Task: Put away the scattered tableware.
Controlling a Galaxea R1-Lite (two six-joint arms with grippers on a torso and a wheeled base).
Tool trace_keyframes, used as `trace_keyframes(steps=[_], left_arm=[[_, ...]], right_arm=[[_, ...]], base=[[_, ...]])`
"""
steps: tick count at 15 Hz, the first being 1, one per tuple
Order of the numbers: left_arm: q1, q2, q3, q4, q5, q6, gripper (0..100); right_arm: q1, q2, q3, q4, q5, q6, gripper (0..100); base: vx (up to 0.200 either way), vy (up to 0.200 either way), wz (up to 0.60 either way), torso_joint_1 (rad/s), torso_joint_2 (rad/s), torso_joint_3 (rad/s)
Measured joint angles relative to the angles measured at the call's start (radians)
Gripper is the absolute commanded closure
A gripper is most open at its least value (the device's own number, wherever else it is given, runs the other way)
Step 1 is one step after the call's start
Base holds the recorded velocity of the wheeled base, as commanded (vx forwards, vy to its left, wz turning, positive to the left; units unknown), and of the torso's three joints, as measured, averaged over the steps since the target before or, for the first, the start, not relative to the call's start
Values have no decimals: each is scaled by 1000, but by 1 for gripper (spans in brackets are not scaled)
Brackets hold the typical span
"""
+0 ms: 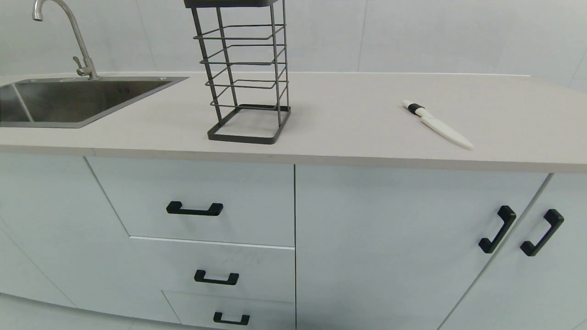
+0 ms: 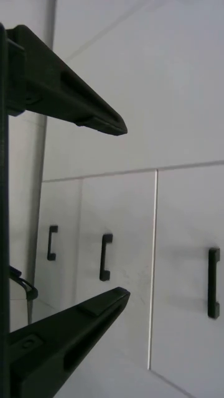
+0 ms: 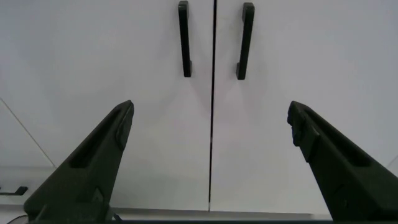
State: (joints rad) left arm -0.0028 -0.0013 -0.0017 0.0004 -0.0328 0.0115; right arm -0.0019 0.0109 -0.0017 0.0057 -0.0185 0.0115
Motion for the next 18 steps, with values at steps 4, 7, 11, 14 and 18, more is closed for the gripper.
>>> trace_keyframes(steps=[4, 7, 11, 14, 18], left_arm=[[1, 0, 0, 0, -1, -1, 0], [1, 0, 0, 0, 0, -2, 0], [1, 0, 0, -1, 0, -2, 0], [0, 0, 0, -1, -1, -2, 0], [0, 0, 1, -1, 0, -5, 0]], right_arm=[[1, 0, 0, 0, 0, -1, 0], [0, 0, 0, 0, 0, -1, 0], [2, 0, 0, 0, 0, -1, 0], [0, 1, 0, 0, 0, -1, 0], [0, 1, 0, 0, 0, -1, 0]], base=[[0, 0, -150, 1, 1, 1], [0, 0, 0, 0, 0, 0], [0, 0, 0, 0, 0, 0], [0, -67, 0, 1, 1, 1], [0, 0, 0, 0, 0, 0]])
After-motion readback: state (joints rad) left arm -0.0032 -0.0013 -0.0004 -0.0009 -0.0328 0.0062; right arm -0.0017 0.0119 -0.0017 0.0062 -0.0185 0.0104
